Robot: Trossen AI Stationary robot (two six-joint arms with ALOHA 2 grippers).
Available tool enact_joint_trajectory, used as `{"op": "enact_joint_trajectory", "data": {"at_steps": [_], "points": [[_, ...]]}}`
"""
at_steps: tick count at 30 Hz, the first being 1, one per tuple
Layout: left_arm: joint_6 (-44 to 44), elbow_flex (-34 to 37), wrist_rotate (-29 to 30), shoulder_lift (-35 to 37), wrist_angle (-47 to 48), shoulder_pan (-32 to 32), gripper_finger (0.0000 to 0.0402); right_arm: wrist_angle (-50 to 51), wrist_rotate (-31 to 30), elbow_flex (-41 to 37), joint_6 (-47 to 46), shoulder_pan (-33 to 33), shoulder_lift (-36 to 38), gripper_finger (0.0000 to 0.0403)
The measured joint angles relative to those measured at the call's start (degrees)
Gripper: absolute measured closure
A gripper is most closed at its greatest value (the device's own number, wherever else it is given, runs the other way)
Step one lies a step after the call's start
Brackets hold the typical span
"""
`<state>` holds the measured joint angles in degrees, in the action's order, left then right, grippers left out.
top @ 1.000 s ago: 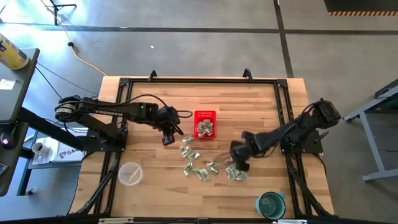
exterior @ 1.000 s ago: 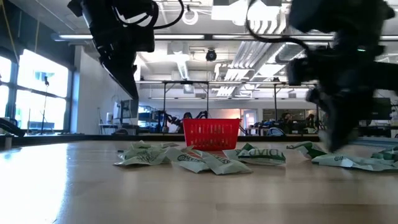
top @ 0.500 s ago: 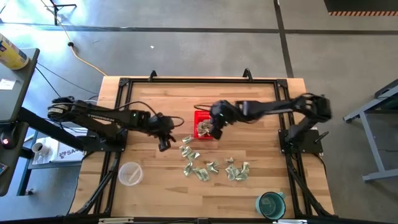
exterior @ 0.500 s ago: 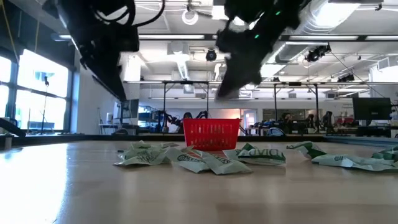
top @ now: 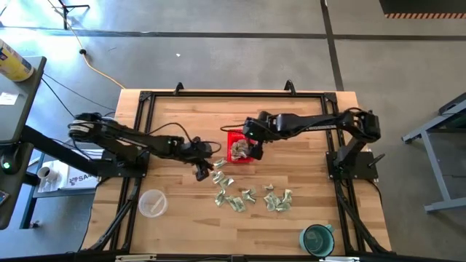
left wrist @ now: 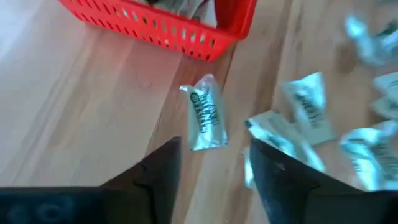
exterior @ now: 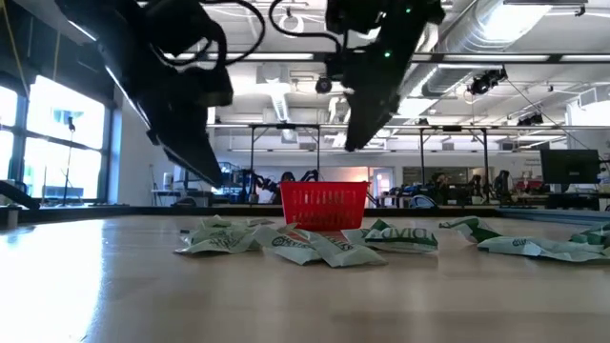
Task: Pick and place items into bin
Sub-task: Put the light green stevia packet into the red bin
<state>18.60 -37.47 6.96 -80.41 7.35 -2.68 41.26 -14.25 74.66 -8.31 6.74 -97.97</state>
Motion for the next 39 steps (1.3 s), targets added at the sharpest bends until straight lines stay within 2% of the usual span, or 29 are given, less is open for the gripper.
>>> {"op": "enact_joint_trajectory", "data": {"at_steps": [3,6,9,12,14,17,22,25,27,31,33,36,39], "points": [[-0.38,-2.45,3.08,-4.23,-0.48,0.04,0.0133,2.9,-2.0,-2.38,-0.41,-0.64,2.33,0.0057],[-1.58,-4.44,5.07,-8.24,-0.36,0.1,0.0104,3.37,-1.92,-5.59,-2.22,-0.83,4.45,0.0048],[-3.58,-6.53,4.35,-11.55,-1.05,0.09,0.0092,3.52,-1.87,-8.98,-5.05,-0.92,6.18,0.0049],[-3.92,-7.26,4.31,-14.84,-1.81,0.04,0.0098,2.62,-1.85,-11.88,-7.53,-0.92,7.37,0.0051],[-4.0,-7.41,4.1,-16.34,-1.57,0.07,0.0117,1.7,-1.96,-13.18,-8.47,-1.15,7.76,0.0051],[-5.18,-8.32,4.36,-18.09,-2.37,0.03,0.0164,0.34,-2.16,-14.87,-8.84,-1.9,8.49,0.0051],[-9.96,-9.62,5.32,-18.92,-2.83,0.35,0.029,-0.64,-5.49,-15.64,-9.34,-3.84,9.43,0.0056],[-12.82,-11.04,8.27,-19.14,-1.22,1.73,0.0371,-0.69,-7.43,-15.62,-9.36,-4.69,10.27,0.006],[-13.21,-13.0,9.32,-18.76,2.2,2.98,0.0377,-0.26,-8.04,-15.62,-9.55,-4.97,11.42,0.0064],[-14.08,-18.37,9.86,-16.13,16.08,5.28,0.0348,1.81,-12.22,-15.62,-12.69,-5.42,15.75,0.0074],[-15.83,-21.1,9.87,-14.02,20.06,5.92,0.0352,2.94,-13.89,-15.62,-13.8,-5.42,18.14,0.0077],[-21.17,-23.73,6.68,-10.91,17.17,6.69,0.0377,4.11,-14.15,-15.62,-14.15,-4.82,20.43,0.0079],[-26.0,-24.61,-0.27,-10.67,6.81,7.36,0.0378,5.67,-12.13,-15.59,-12.4,-4.33,20.96,0.0079]]}}
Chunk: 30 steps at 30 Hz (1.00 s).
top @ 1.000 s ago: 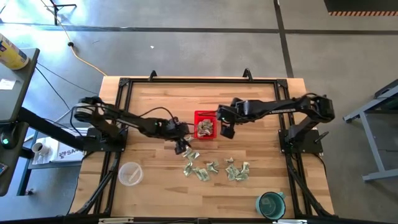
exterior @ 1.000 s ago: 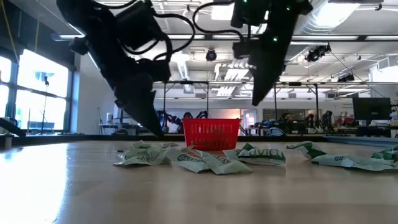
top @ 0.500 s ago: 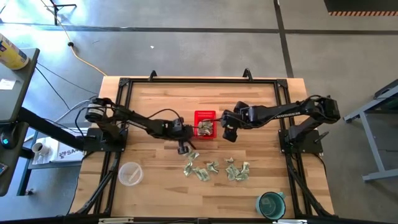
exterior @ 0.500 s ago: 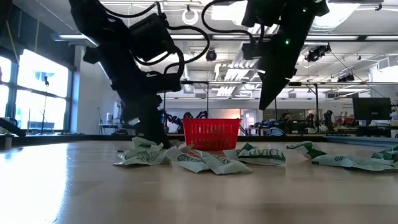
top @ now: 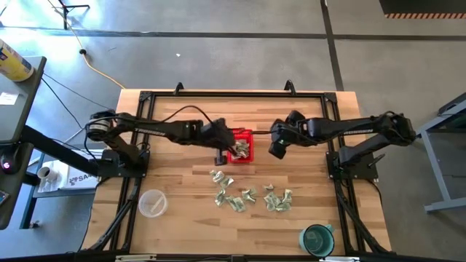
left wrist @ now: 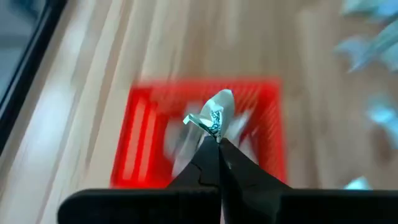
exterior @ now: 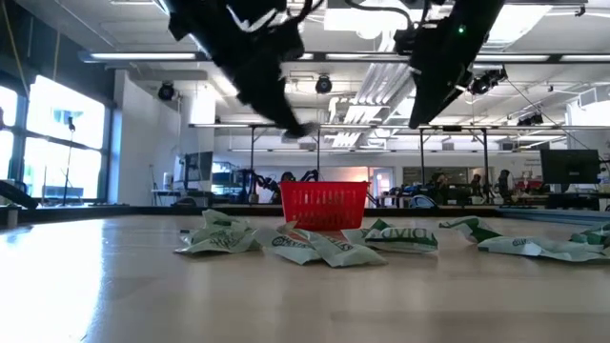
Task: Pick and place items into bin
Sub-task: Put the light green stevia packet into the red bin
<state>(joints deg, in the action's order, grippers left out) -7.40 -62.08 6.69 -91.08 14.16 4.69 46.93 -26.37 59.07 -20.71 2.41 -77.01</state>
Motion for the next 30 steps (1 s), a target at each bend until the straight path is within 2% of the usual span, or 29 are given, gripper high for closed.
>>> {"op": "enact_joint_trajectory", "data": {"at_steps": [3,8,11,15,17,20,24,30], "points": [[-2.77,-0.22,-3.97,-3.16,-6.32,0.7,0.0355,1.65,3.27,0.0,3.61,-0.5,-0.12,0.0079],[1.64,0.15,-3.05,-7.23,-1.08,1.38,0.0231,5.03,7.16,0.0,7.16,-3.44,-0.26,0.0079],[4.07,0.16,-2.48,-6.07,1.64,1.19,0.0162,6.09,9.38,-0.74,7.24,-5.66,-0.26,0.0079],[7.79,0.08,0.17,-0.16,5.5,0.46,0.0106,5.77,18.64,-6.98,7.44,-10.66,-0.33,0.0079],[8.74,0.07,2.64,2.81,9.38,0.39,0.0095,3.14,23.05,-11.01,7.49,-14.13,-0.33,0.0079],[10.84,0.26,4.86,6.71,17.1,0.57,0.0098,-0.22,26.49,-14.52,3.6,-18.95,-0.39,0.008],[13.61,0.28,7.18,9.39,26.45,0.55,0.0124,-5.62,25.52,-16.37,0.75,-25.04,-0.39,0.008],[15.57,0.29,7.2,10.02,28.97,0.55,0.0172,-18.37,24.24,-20.08,19.09,-32.87,-0.98,0.008]]}}
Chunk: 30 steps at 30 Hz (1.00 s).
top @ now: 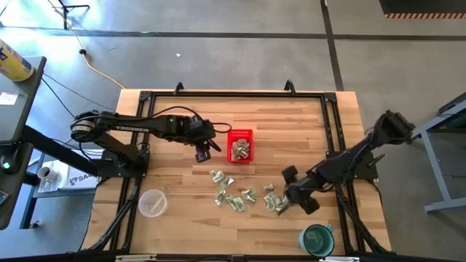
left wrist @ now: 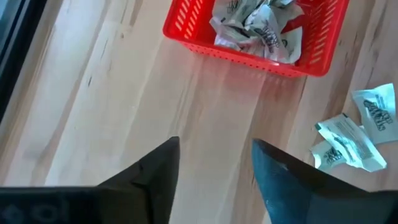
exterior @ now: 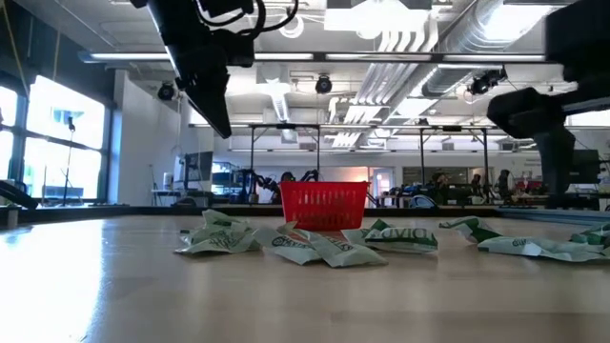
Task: Pick and place items into bin
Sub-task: Put the light green stevia packet into the red bin
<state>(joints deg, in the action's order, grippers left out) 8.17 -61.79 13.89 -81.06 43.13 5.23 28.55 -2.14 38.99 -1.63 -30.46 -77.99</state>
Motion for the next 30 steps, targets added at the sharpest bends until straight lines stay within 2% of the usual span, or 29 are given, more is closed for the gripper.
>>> {"op": "enact_joint_trajectory", "data": {"at_steps": [3,12,18,24,30], "points": [[0.21,0.04,0.0,0.02,-0.19,0.0,0.0191,-2.81,-0.93,-1.93,2.88,-1.12,-0.12,0.008],[2.19,0.04,0.02,0.0,-0.14,0.0,0.0227,-8.62,3.74,-5.26,6.62,2.6,-0.36,0.008],[4.16,0.04,0.05,0.0,-0.13,0.0,0.0231,-9.78,6.98,-5.34,6.9,5.12,-5.35,0.009],[5.15,0.04,0.09,0.0,0.01,0.0,0.0235,-9.24,6.93,-4.02,6.58,6.09,-7.24,0.0143],[5.22,0.04,0.11,0.0,0.04,0.0,0.0236,-4.46,5.57,-1.99,4.25,6.46,-7.15,0.0237]]}}
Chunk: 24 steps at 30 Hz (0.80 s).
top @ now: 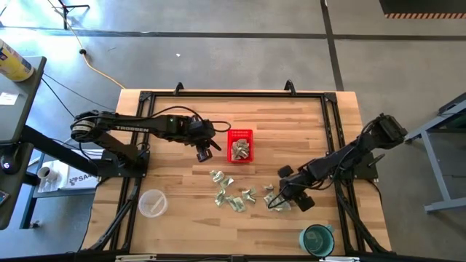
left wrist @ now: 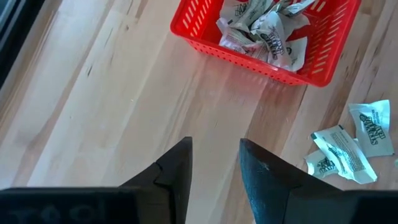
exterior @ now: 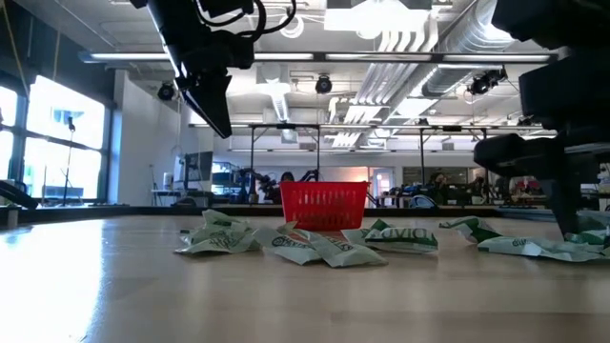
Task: Pick and place items into bin
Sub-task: Put the light green stevia packet into the red bin
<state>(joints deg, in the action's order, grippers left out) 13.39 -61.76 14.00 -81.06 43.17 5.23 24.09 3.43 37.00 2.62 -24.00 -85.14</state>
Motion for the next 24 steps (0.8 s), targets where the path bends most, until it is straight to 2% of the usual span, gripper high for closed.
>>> {"op": "enact_joint_trajectory", "data": {"at_steps": [4,7,9,13,18,21,24], "points": [[0.0,0.0,0.0,0.0,0.01,0.0,0.0236,8.31,-1.98,2.2,-2.54,1.13,0.0,0.0314],[0.0,0.0,0.02,0.0,0.05,0.0,0.0236,16.32,-7.07,5.19,-1.42,3.04,-0.02,0.0371],[0.0,0.0,0.02,0.0,0.03,0.0,0.0236,18.52,-10.08,7.92,1.04,5.49,0.03,0.0394],[0.0,0.0,0.02,0.0,0.47,0.0,0.0236,15.92,-13.28,14.98,2.5,13.5,0.09,0.0384],[0.06,0.0,-1.7,0.0,3.45,-0.04,0.0236,4.41,-12.65,24.35,4.32,25.02,-1.17,0.0399],[0.48,0.52,-1.76,0.0,4.45,-1.57,0.0236,1.03,-4.94,30.01,4.82,29.87,-6.46,0.0389],[1.54,2.32,-1.86,0.34,4.65,-4.22,0.0236,2.17,1.86,35.99,5.16,31.29,-14.61,0.0363]]}}
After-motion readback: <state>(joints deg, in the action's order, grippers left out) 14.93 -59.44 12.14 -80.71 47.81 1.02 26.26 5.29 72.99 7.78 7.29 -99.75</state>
